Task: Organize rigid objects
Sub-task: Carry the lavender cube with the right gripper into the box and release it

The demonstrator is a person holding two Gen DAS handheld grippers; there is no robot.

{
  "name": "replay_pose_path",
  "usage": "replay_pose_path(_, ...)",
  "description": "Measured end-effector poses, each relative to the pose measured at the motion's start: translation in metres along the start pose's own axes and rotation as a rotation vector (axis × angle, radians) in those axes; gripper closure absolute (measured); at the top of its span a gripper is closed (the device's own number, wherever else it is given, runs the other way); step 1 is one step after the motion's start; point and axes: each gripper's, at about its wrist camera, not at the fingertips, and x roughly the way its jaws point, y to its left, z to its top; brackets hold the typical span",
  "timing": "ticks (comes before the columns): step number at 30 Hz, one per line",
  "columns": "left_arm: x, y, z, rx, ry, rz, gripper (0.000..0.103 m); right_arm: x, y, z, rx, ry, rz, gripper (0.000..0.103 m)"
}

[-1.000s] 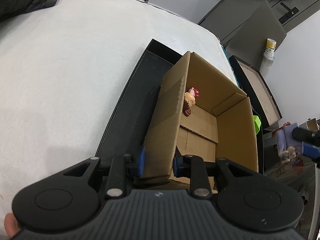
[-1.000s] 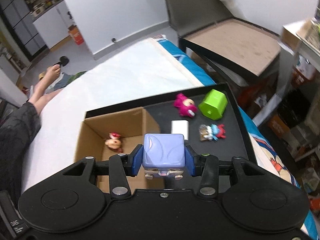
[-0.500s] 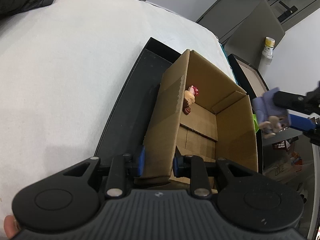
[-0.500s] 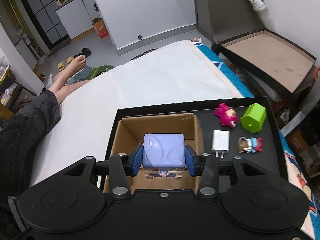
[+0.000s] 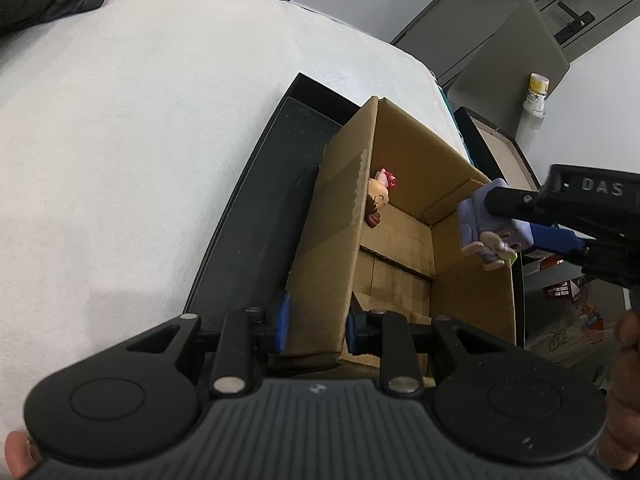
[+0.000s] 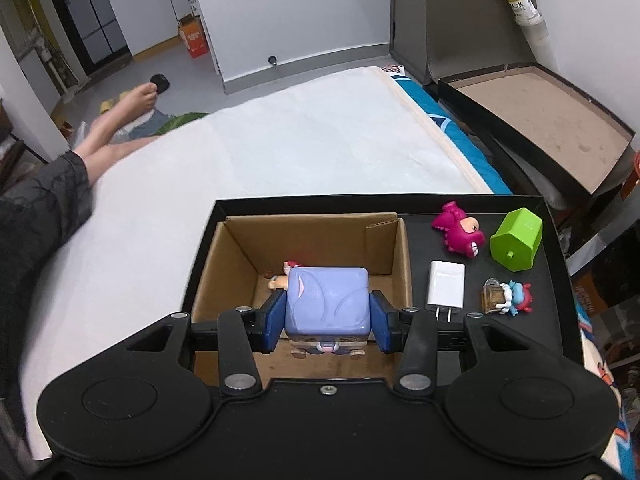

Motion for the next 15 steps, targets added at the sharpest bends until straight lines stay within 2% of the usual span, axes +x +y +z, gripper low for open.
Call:
replay_pose_path(6, 0.001, -0.001, 0.0, 0.002, 0.0, 0.0, 0.077, 0.008, 0.0, 0.007, -0.002, -0.006, -0.026, 0.059)
replay_pose_path(10, 0.0, -0.003, 0.0, 0.015, -0.006, 0.005, 0.077, 0.002, 0.001, 0.008, -0.008, -0.03, -0.032, 0.05)
replay_pose_path(15, 0.002, -0.002, 0.002, 0.003, 0.0, -0.002, 0.076, -0.012, -0.003, 0.008, -0.024, -0.039, -0.028, 0.045)
